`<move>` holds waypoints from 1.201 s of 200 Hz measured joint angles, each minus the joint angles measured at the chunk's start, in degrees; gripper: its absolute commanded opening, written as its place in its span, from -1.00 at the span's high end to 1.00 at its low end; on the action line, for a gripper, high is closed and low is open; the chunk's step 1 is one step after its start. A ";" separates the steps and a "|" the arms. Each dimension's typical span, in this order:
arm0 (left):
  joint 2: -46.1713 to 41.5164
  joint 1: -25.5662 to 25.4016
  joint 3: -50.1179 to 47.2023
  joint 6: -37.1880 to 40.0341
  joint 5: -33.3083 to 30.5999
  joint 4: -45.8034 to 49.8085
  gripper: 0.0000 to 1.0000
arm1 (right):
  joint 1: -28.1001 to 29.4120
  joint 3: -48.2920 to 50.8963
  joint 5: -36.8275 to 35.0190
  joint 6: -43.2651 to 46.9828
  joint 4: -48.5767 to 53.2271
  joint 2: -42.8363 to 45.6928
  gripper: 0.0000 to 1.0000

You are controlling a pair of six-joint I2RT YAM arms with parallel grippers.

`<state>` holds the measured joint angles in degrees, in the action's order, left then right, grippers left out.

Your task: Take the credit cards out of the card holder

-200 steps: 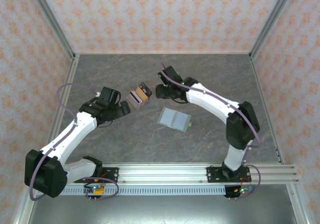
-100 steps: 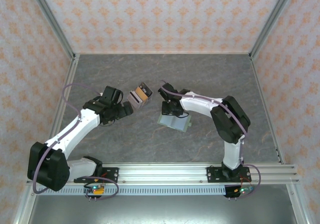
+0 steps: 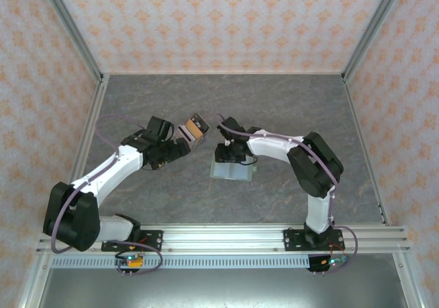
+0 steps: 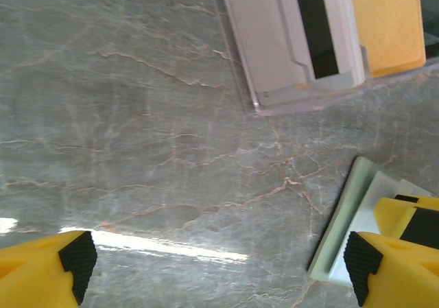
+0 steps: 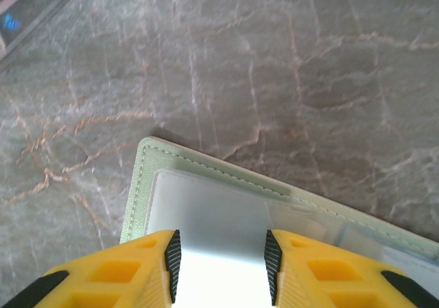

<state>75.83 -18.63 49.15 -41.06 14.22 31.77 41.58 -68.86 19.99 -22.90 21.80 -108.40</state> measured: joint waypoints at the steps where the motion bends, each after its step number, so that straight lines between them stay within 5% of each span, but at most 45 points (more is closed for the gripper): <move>1: 0.07 -0.09 0.00 -0.04 0.04 -0.09 -0.82 | 0.02 0.09 0.00 -0.02 0.00 0.13 0.21; 103: 16.74 -13.64 6.01 -4.63 6.69 -10.19 0.25 | -2.51 10.40 -7.65 -10.69 -0.20 13.79 0.22; 240: 28.37 -16.61 12.22 -6.91 9.44 -11.89 0.34 | -3.17 11.56 -9.38 -14.56 0.37 9.64 0.24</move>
<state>104.20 -35.24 61.36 -47.97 23.66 19.88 38.41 -57.30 10.61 -37.45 22.17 -98.76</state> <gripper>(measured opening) 0.349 0.383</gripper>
